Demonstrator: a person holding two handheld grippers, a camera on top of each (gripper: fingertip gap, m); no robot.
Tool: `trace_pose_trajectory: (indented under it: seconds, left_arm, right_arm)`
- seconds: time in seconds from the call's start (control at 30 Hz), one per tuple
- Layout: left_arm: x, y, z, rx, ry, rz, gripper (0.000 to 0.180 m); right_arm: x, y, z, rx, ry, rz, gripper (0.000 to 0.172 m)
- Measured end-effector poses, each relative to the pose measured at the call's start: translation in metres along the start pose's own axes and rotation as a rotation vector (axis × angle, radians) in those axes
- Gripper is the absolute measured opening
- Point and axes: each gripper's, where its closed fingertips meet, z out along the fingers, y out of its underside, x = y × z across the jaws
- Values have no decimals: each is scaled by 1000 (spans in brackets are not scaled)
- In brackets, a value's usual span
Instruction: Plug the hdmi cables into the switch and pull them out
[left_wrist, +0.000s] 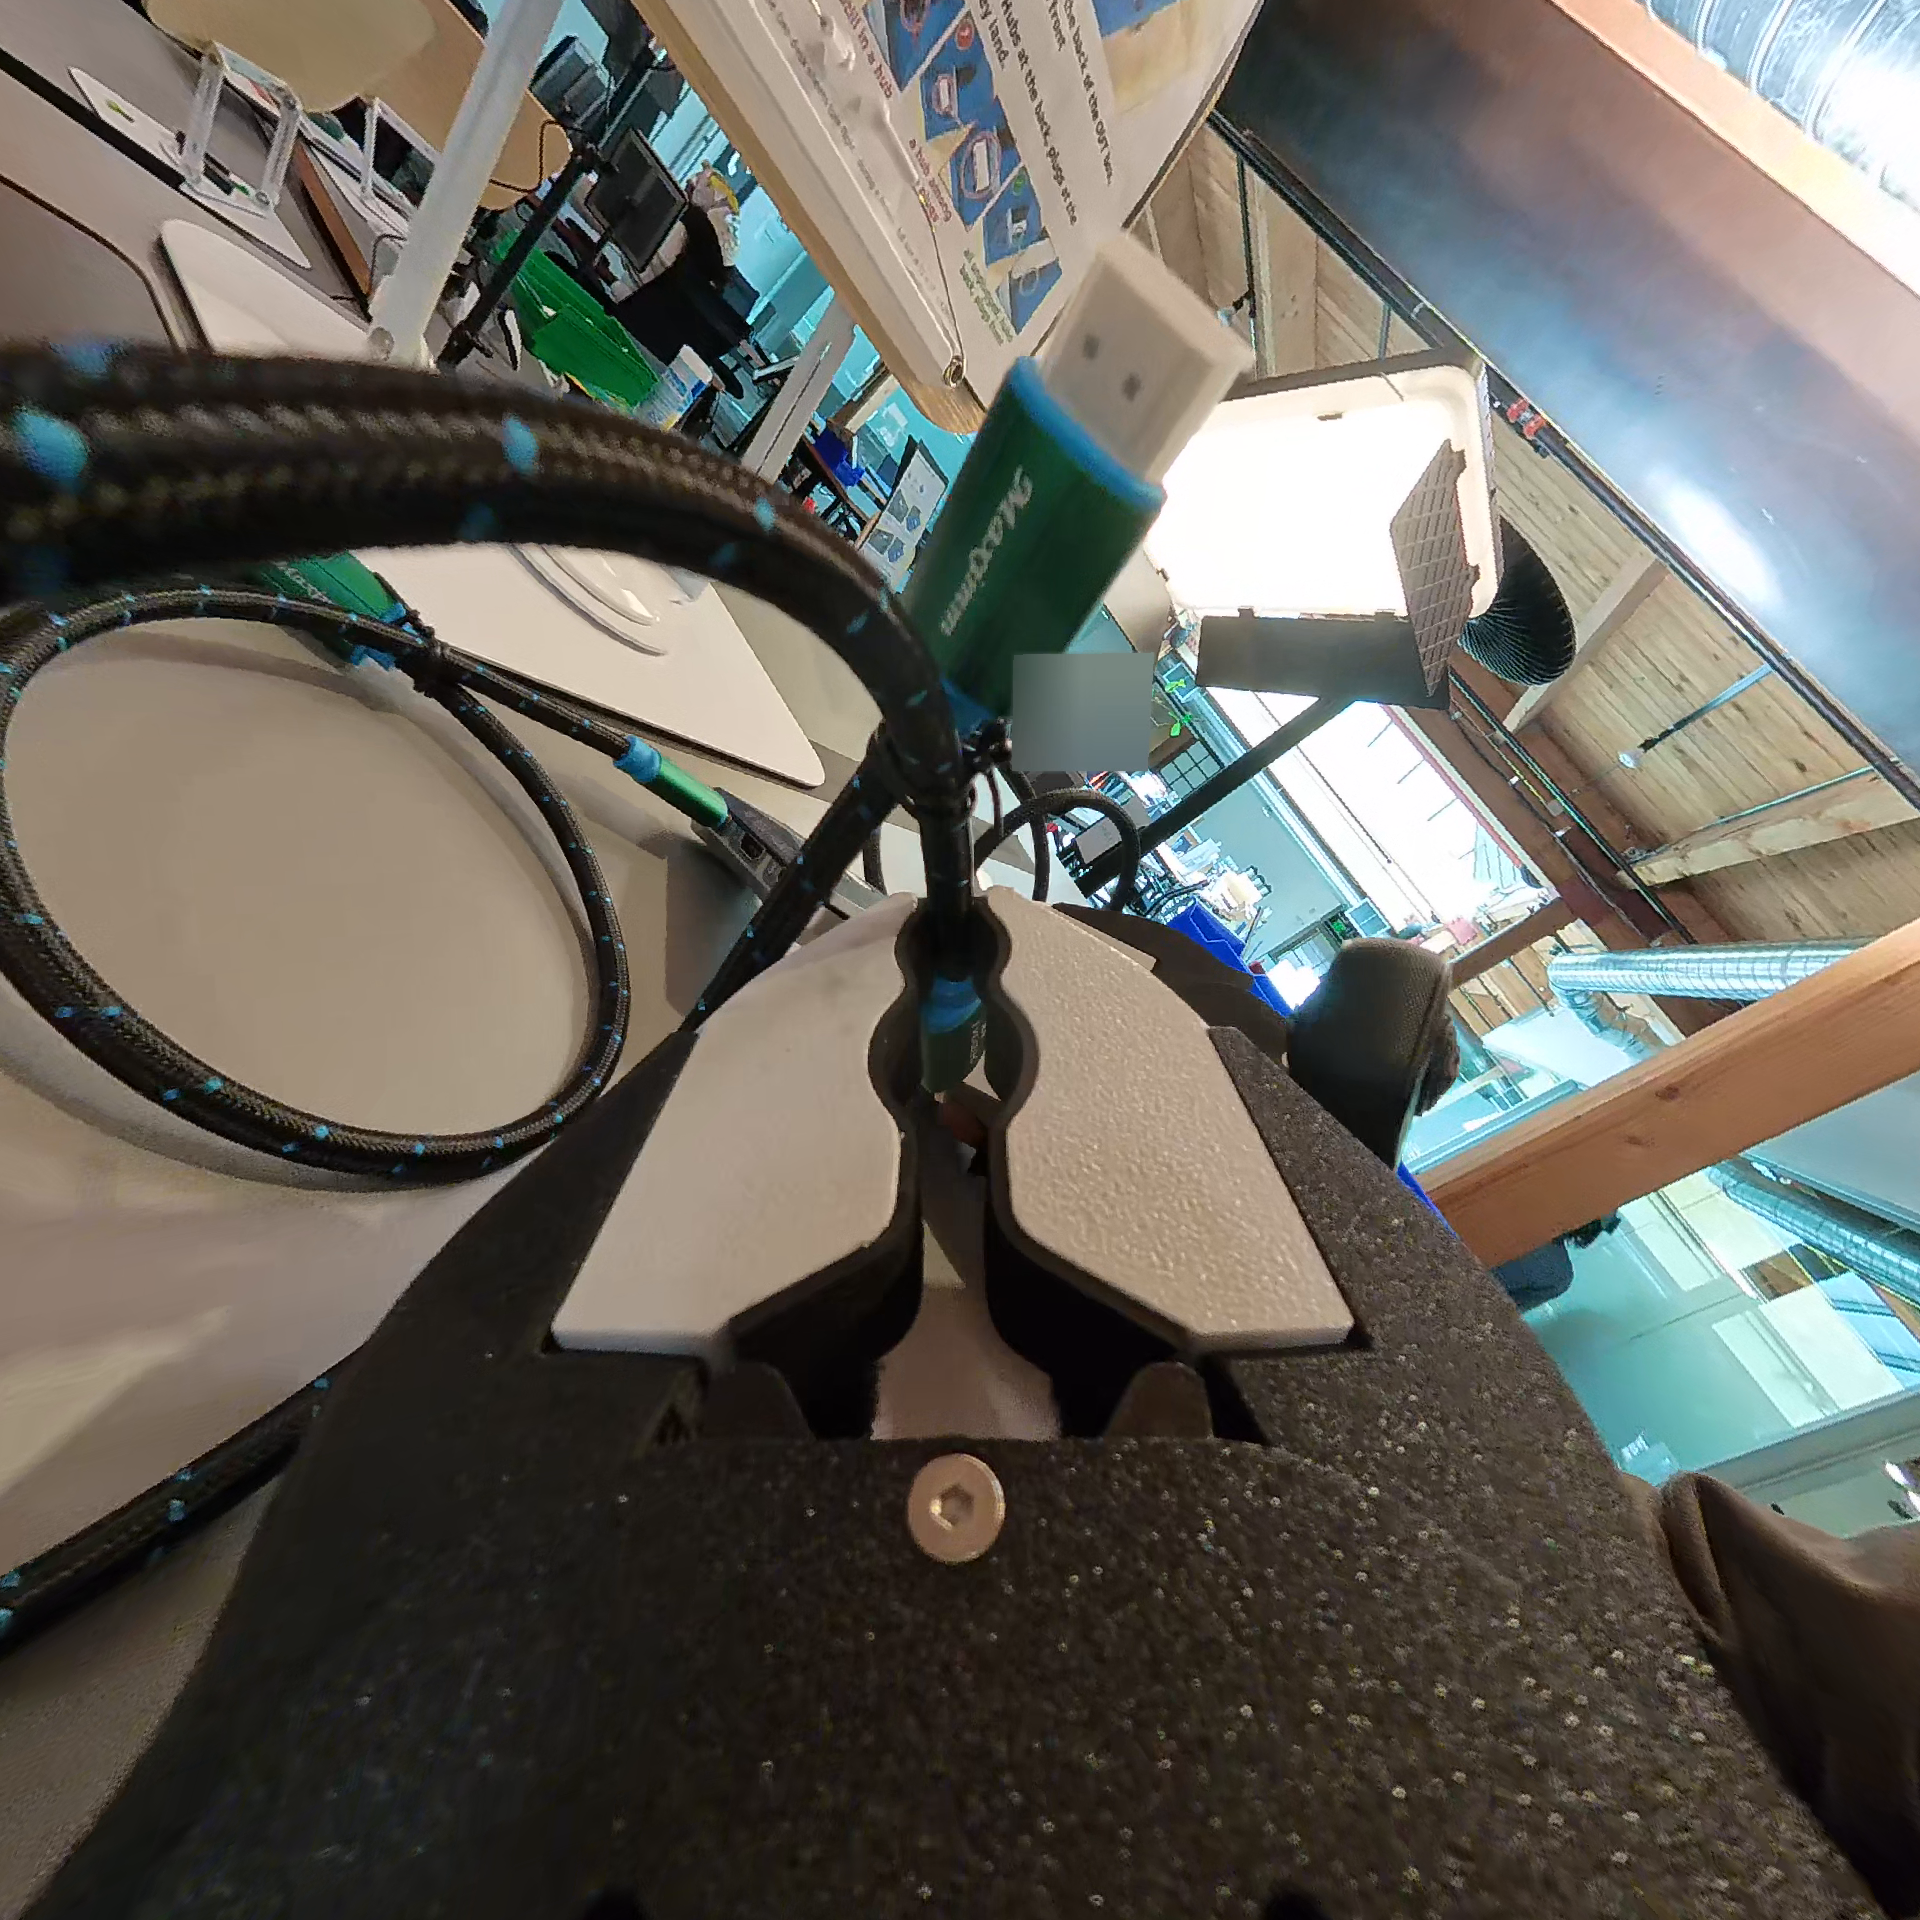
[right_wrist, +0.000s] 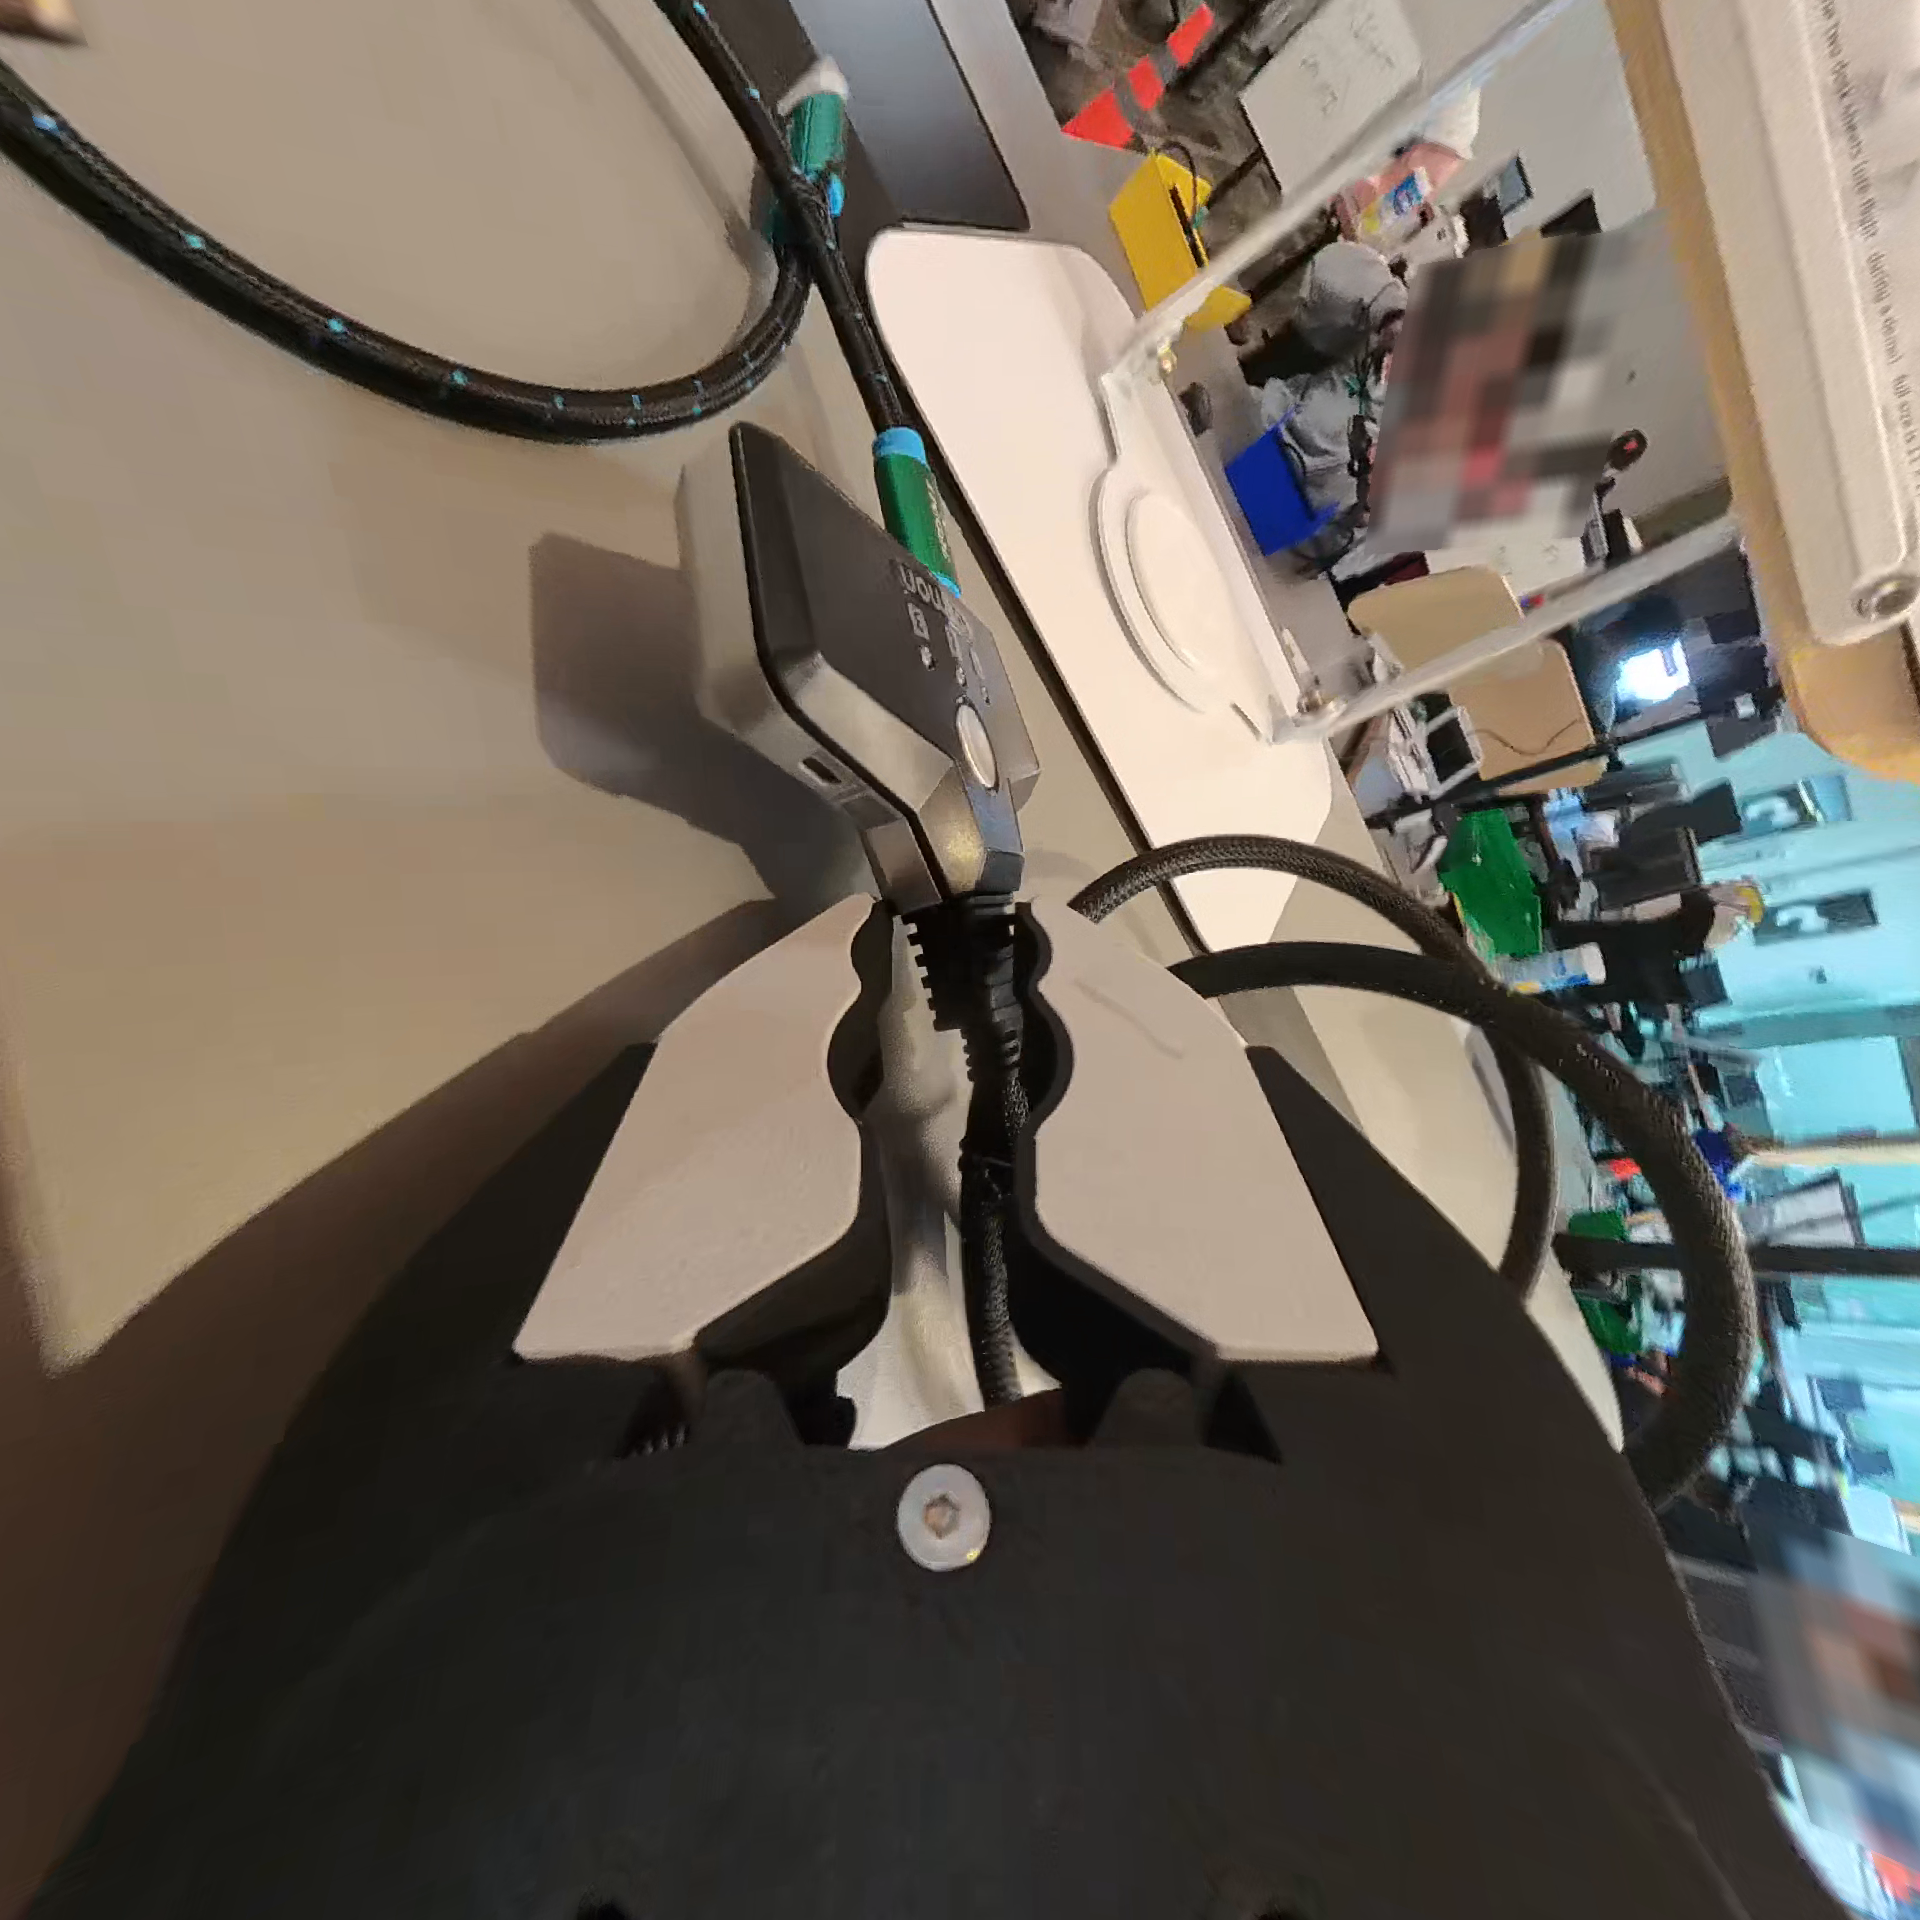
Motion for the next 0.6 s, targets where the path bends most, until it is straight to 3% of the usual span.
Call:
trace_pose_trajectory:
  seconds: [0.23,0.33,0.6]
  left_arm:
    - [-4,-7,-5,48,-9,-28,6]
    - [-6,-10,-7,61,-23,-39,6]
    - [-11,-17,-14,95,-34,-43,6]
  right_arm:
    - [2,-22,-25,211,-24,23,18]
    - [-5,-25,-34,265,-33,-53,18]
    - [-13,-8,-51,293,-84,-145,19]
